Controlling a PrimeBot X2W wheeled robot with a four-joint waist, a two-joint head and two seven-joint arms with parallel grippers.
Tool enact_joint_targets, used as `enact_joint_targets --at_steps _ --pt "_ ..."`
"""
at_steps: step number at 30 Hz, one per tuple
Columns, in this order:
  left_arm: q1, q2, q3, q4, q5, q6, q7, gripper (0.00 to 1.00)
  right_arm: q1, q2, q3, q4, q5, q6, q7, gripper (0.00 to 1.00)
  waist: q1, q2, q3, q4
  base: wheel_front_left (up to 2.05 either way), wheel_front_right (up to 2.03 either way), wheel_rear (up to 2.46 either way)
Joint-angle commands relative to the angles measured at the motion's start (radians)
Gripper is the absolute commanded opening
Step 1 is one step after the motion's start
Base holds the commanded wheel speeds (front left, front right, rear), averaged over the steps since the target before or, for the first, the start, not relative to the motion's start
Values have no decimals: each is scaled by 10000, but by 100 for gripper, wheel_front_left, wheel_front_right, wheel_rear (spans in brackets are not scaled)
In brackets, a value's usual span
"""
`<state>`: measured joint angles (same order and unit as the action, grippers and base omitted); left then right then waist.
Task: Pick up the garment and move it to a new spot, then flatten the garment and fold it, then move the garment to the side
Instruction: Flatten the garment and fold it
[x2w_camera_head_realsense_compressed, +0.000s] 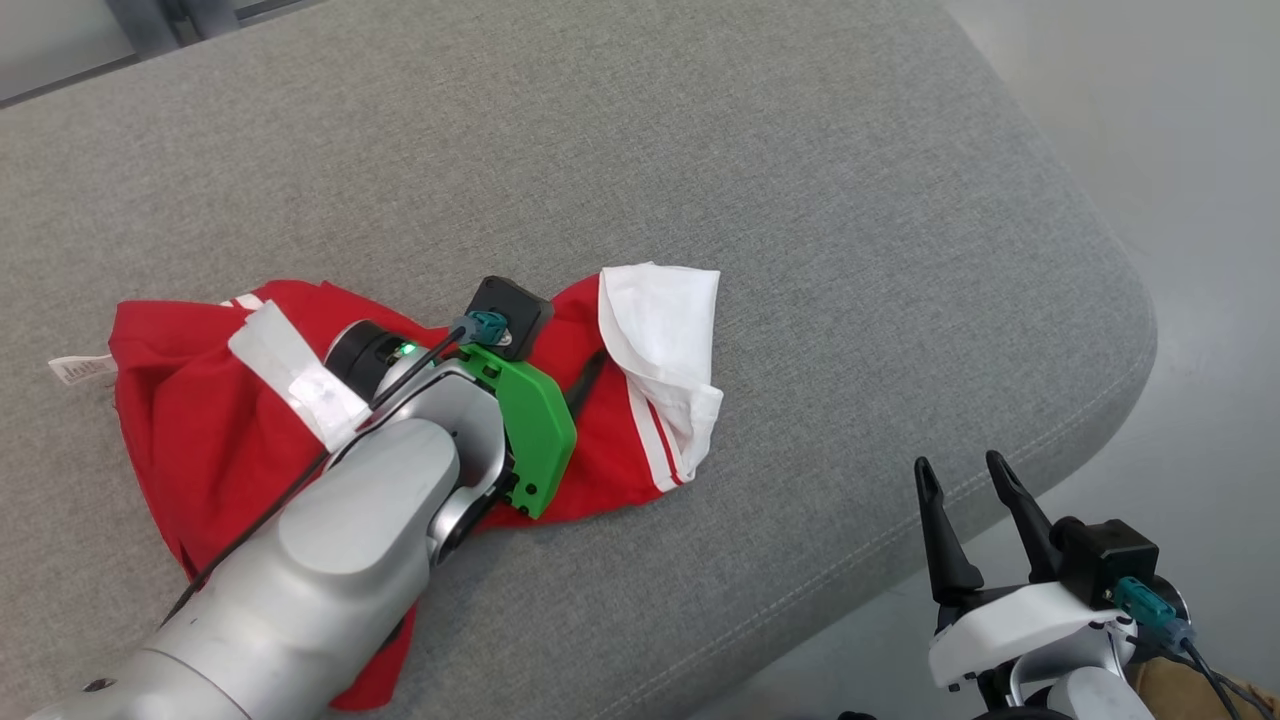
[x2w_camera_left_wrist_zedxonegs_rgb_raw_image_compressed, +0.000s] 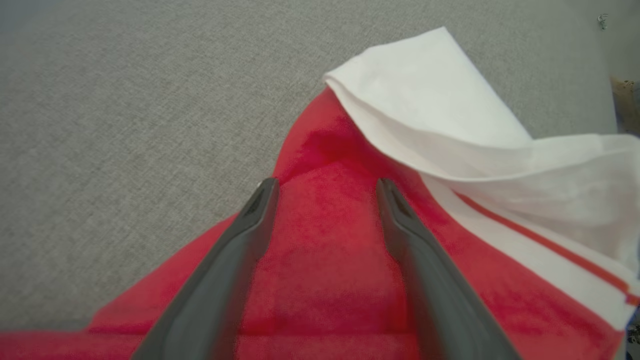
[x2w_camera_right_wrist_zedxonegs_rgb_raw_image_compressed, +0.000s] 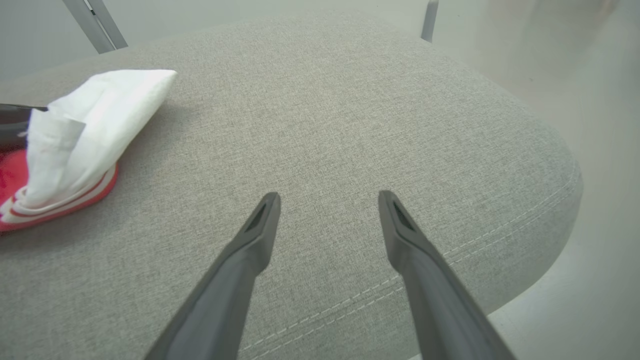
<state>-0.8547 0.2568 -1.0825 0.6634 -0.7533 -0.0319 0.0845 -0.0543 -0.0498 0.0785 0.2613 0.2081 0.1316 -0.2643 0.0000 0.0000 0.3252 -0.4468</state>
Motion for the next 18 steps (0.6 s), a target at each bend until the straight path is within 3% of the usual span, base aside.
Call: enact_joint_targets --at_steps 1,18 --pt "-163 -135 -46 46 -8 -86 -95 100 67 -13 4 3 48 -18 -2 100 0 0 3 -20 0 0 0" --pt "-49 -1633 -681 423 148 -183 -362 100 3 -14 208 157 143 -18 -2 100 0 0 -62 -182 0 0 0"
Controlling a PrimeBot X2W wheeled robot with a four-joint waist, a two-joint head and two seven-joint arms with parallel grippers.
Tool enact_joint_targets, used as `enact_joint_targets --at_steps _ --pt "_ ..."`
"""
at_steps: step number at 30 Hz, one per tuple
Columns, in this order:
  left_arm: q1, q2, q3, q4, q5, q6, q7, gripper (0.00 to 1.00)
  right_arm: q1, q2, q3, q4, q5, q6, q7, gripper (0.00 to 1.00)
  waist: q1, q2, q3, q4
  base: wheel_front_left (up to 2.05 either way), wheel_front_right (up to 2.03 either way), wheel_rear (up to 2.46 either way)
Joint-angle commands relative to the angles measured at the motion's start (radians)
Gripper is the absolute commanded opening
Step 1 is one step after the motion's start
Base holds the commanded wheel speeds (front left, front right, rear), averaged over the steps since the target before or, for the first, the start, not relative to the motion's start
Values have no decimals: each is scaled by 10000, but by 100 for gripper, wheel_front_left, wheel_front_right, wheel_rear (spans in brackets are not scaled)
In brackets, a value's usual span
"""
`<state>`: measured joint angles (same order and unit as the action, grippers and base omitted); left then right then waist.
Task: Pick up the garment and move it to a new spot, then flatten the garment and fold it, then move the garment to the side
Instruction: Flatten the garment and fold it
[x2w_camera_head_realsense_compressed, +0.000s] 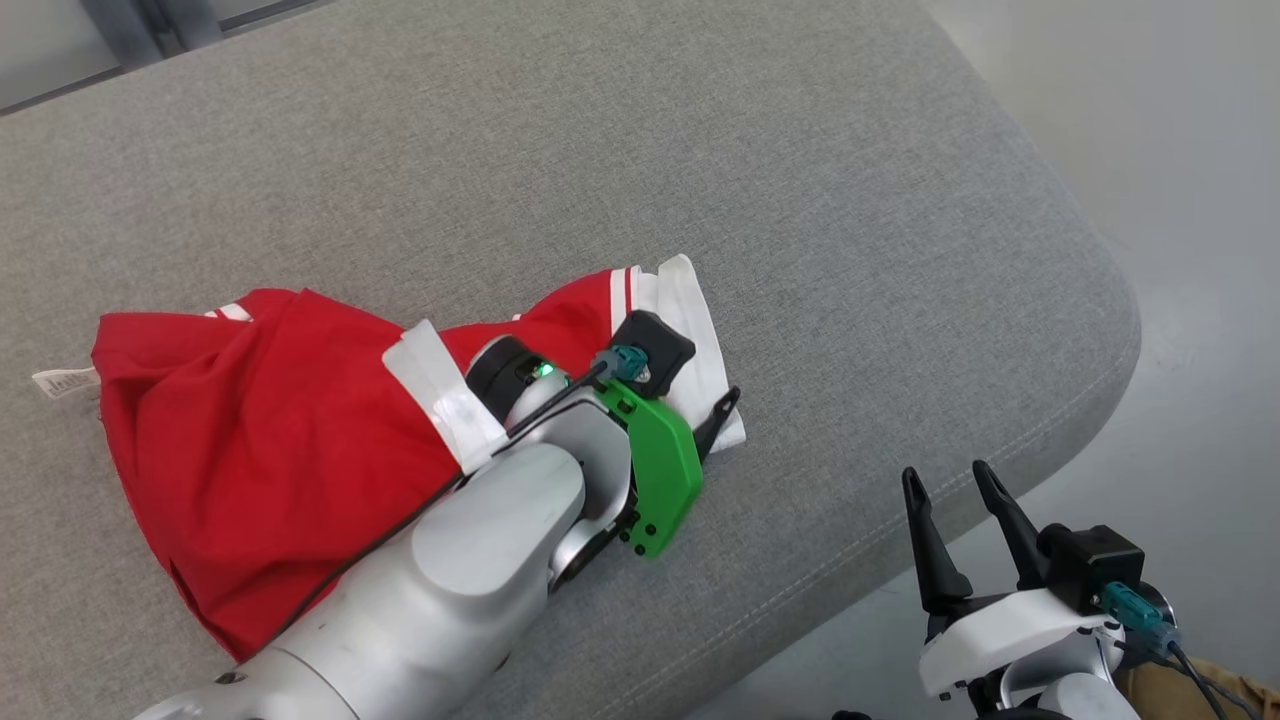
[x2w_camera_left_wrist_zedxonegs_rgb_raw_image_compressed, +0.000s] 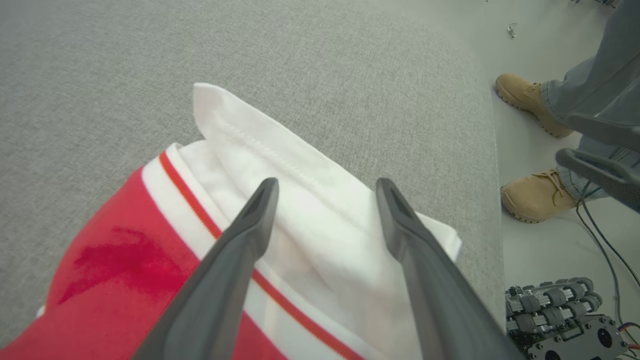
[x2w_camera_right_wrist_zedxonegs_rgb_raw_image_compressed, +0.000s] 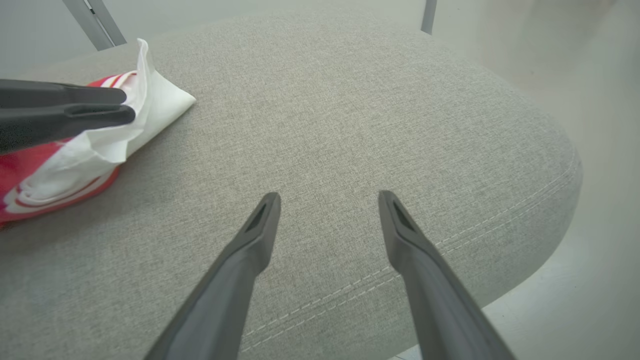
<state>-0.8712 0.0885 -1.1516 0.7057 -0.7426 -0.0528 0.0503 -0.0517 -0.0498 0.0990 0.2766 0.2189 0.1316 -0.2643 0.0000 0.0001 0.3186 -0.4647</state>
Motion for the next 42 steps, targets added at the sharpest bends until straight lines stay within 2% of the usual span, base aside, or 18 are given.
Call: enact_joint_targets --at_steps 1,9,13,17,19,22,28,31,37,42 --pt "190 7 -50 79 28 16 -29 100 -26 -14 15 20 46 -18 -2 100 0 -1 9 -22 0 0 0" --pt "589 -307 -221 488 -298 -172 -449 100 -59 -14 -12 74 93 -18 -2 100 0 -1 8 -39 0 0 0" --pt "491 -356 81 -325 -720 -247 -1194 100 106 -14 -214 42 -74 -18 -3 100 0 -1 -171 247 0 0 0" --pt "688 -355 513 -1329 -1166 -13 -1727 100 204 -15 -449 -103 -278 -18 -2 100 0 -1 -466 618 0 0 0" --pt "901 -94 795 -1853 -1291 217 -1976 100 283 -15 -578 -197 -383 -18 -3 100 0 -1 -653 843 0 0 0" --pt "1456 604 1301 -2800 -1617 693 -2252 100 373 -18 -740 -352 -579 -18 -3 100 0 -1 -930 1218 0 0 0" --pt "3328 2557 2251 -4697 -2385 1862 -2414 100 569 -17 -901 -513 -884 -18 -3 100 0 -1 -1312 2008 0 0 0" --pt "4012 3393 2563 -5150 -2603 2332 -2310 100 643 -17 -923 -536 -1012 -18 -3 100 0 -1 -1342 2442 0 0 0" --pt "4366 3922 2770 -4982 -2903 2745 -1988 100 567 -18 -835 -477 -1161 -18 -3 100 0 -1 -1358 2948 0 0 0" --pt "4342 3681 2891 -4487 -3312 2814 -1646 100 401 -20 -770 -439 -1194 -18 -2 100 0 -1 -1295 3084 0 0 0"
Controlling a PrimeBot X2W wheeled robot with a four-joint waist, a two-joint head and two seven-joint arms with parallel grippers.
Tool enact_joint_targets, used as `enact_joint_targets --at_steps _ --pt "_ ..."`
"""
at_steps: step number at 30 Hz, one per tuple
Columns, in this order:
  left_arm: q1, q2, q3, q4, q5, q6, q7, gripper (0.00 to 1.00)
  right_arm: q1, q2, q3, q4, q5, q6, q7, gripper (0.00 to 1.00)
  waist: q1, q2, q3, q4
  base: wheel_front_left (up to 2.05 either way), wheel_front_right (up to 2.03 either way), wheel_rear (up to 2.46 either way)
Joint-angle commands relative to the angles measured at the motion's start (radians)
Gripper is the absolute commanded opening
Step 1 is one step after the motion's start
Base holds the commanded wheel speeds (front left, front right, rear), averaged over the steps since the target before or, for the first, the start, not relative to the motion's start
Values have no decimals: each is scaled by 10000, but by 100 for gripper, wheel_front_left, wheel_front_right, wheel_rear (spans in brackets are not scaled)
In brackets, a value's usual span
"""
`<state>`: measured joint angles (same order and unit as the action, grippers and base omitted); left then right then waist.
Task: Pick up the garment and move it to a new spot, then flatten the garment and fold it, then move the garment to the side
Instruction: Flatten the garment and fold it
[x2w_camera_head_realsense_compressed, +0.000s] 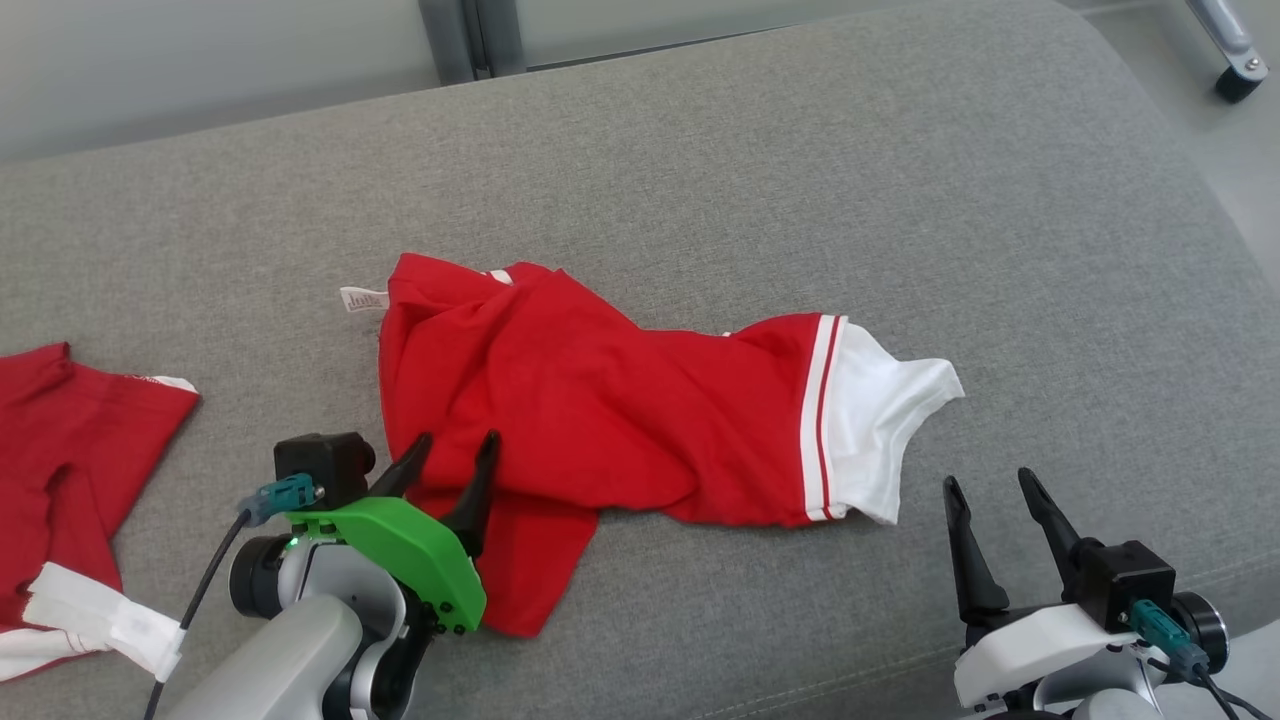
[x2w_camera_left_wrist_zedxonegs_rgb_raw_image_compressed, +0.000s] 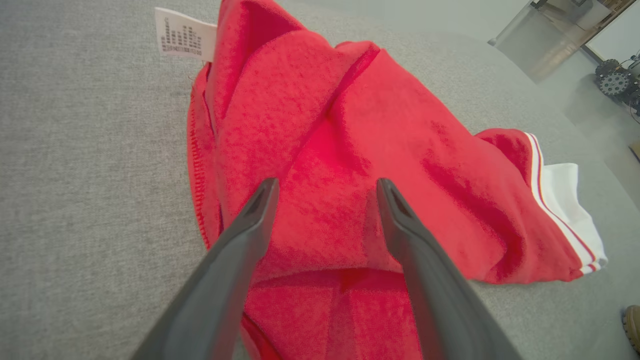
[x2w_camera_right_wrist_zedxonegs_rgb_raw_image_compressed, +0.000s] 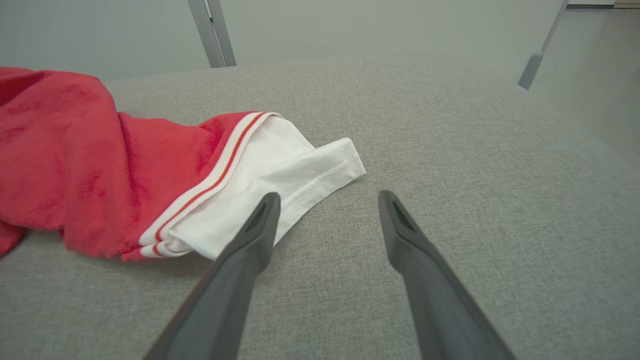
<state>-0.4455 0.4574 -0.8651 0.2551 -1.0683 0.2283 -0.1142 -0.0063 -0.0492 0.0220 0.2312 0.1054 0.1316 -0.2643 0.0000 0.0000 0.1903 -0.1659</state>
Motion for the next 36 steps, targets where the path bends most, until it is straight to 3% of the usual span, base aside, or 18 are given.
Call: enact_joint_targets --at_steps 1,5,12,13,14,15,19,32,33,34,35,36 --pt "84 -15 12 135 -85 19 71 100 -51 -25 6 13 -75 -18 -2 100 0 0 3 108 0 0 0" --pt "186 -94 -11 628 -243 85 260 100 74 -25 -9 20 -123 -18 -2 100 0 0 75 83 0 0 0" --pt "498 -176 3 1232 -611 -220 412 100 156 -24 -42 56 -88 -18 -2 100 0 0 185 20 0 0 0" --pt "518 -219 -7 1340 -680 -311 438 45 155 -24 -44 58 -81 -18 -1 100 0 0 198 24 0 0 0" --pt "501 -267 -18 1443 -716 -404 416 5 145 -24 -43 58 -75 -18 -1 100 0 0 211 28 0 0 0" --pt "457 -300 -66 1564 -699 -526 430 0 128 -24 -38 65 -69 -18 -1 100 0 0 220 30 0 0 0" --pt "133 -334 -134 1897 -652 -915 485 0 45 -22 -24 90 -93 -18 -3 100 0 0 225 51 0 0 0" --pt "-568 1359 -298 1746 -759 -2034 2059 0 202 -24 74 222 -200 -18 -1 100 0 0 -39 184 0 0 0" --pt "-505 1369 -206 1687 -828 -2070 1911 4 202 -24 89 223 -201 -18 -1 100 0 0 -60 181 0 0 0" --pt "-412 1373 -122 1643 -898 -2093 1778 49 192 -24 101 211 -221 -18 -1 100 0 0 -85 176 0 0 0" --pt "-412 1373 -122 1643 -898 -2093 1778 49 192 -24 101 211 -221 -18 -1 100 0 0 -85 176 0 0 0" --pt "-314 1367 -61 1581 -958 -2080 1635 100 176 -24 99 192 -276 -18 -1 100 0 0 -123 169 0 0 0"
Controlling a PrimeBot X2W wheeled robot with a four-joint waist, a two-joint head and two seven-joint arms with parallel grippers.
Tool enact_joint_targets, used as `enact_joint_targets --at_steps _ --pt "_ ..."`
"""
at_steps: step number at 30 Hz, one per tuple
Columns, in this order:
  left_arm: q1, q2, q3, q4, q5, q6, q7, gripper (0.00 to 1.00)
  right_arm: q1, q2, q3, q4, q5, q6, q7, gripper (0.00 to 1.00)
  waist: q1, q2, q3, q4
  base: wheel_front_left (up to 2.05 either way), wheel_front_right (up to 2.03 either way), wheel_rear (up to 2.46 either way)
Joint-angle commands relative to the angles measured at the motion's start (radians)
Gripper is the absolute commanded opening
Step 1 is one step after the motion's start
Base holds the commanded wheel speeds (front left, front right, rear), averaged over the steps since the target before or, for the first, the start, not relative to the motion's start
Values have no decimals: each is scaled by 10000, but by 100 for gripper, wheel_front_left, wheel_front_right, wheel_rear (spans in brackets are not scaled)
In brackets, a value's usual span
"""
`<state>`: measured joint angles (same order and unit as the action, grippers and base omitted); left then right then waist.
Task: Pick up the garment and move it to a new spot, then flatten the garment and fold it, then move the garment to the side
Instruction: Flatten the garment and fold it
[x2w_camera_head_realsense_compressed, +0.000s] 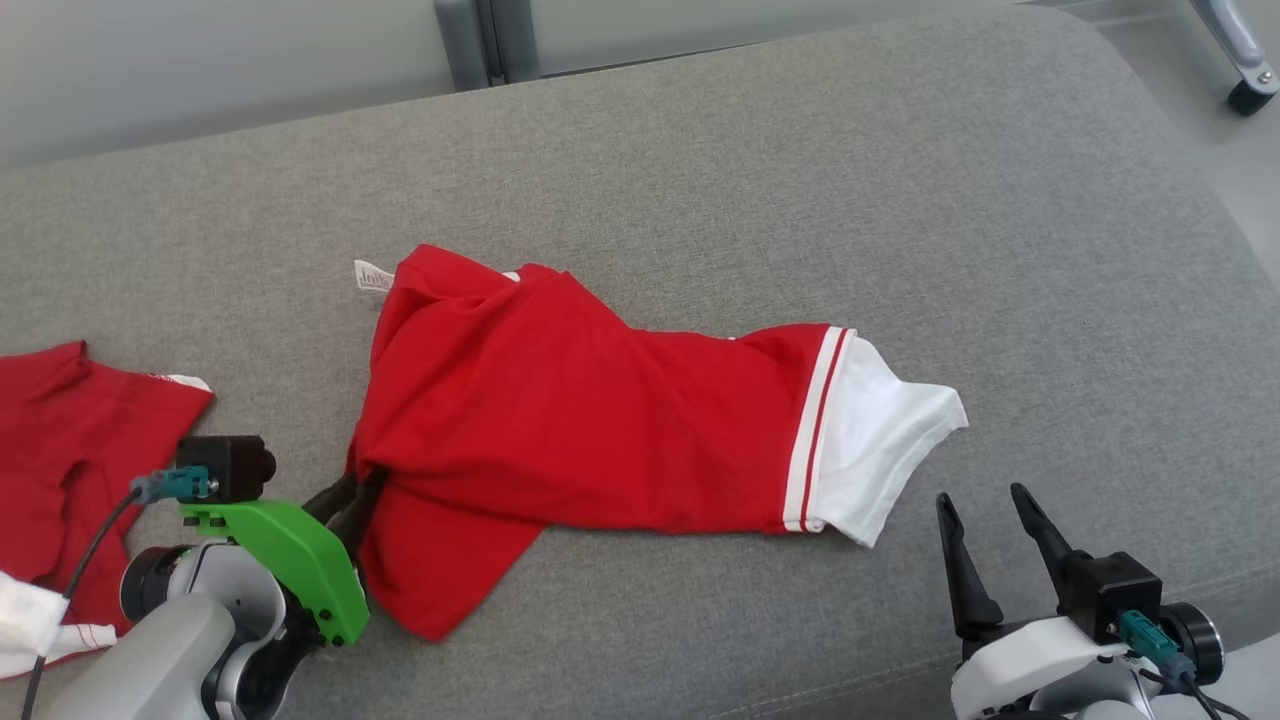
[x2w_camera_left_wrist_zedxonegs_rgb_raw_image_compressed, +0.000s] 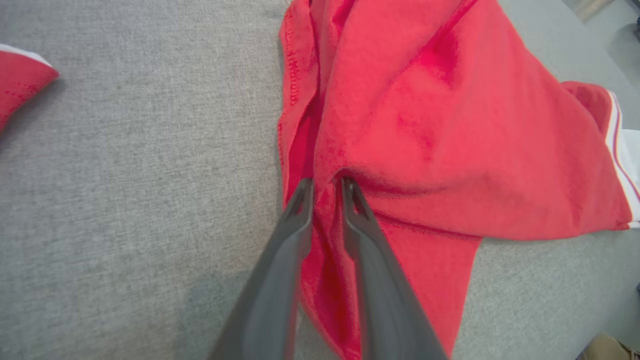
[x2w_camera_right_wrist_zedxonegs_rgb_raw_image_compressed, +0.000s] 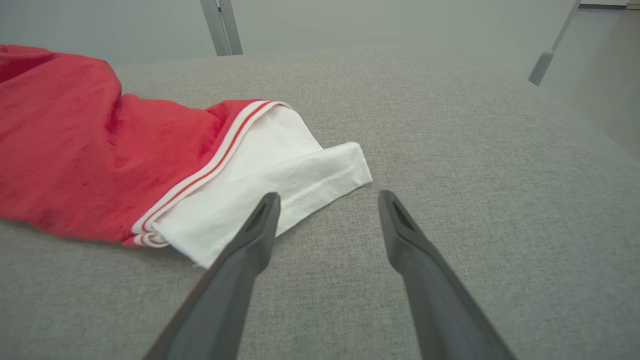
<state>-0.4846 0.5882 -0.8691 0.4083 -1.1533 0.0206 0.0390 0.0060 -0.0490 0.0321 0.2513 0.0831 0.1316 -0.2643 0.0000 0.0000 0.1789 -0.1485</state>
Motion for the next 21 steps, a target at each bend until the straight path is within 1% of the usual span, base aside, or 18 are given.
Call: enact_joint_targets --at_steps 1,4,6,8,10,12,14,17,18,20,21 --pt "159 66 47 -45 -95 -13 -123 100 38 -27 -16 -49 -90 -18 -3 100 0 0 -56 -18 0 0 0" --pt "547 111 303 -369 116 245 -1101 100 2 -27 -70 -233 -176 -18 -1 100 0 0 -256 -77 0 0 0" --pt "886 81 663 -725 206 576 -2140 100 23 -26 -120 -415 -325 -18 -3 100 0 0 -437 -102 0 0 0" --pt "1364 70 958 -1136 421 943 -2729 100 67 -26 -168 -603 -496 -18 -3 100 0 0 -639 -99 0 0 0" --pt "1846 43 1407 -1685 782 1398 -2980 100 96 -98 -207 -821 -650 -18 -3 100 0 0 -826 -71 0 0 0" --pt "2433 -117 2123 -2283 1188 1868 -3051 100 79 -212 -220 -1041 -718 -18 -3 100 0 0 -982 -29 0 0 0" --pt "3191 -390 2897 -2970 1968 2141 -3040 100 66 -316 -251 -1260 -727 -18 -3 100 0 0 -1131 29 0 0 0" --pt "4410 -871 4073 -3648 3077 2361 -3037 100 129 -465 -376 -1512 -715 -18 -3 100 0 0 -1331 131 0 0 0" --pt "4739 -1066 4434 -3807 3447 2339 -3038 100 161 -475 -418 -1565 -693 -18 -3 100 0 0 -1372 169 0 0 0" --pt "5408 -1519 5080 -4006 4075 2173 -3038 100 220 -494 -501 -1605 -674 -18 -3 100 0 0 -1428 263 0 0 0" --pt "5728 -1651 5359 -4037 4404 2074 -3035 100 238 -508 -508 -1591 -684 -18 -3 100 0 0 -1448 297 0 0 0"
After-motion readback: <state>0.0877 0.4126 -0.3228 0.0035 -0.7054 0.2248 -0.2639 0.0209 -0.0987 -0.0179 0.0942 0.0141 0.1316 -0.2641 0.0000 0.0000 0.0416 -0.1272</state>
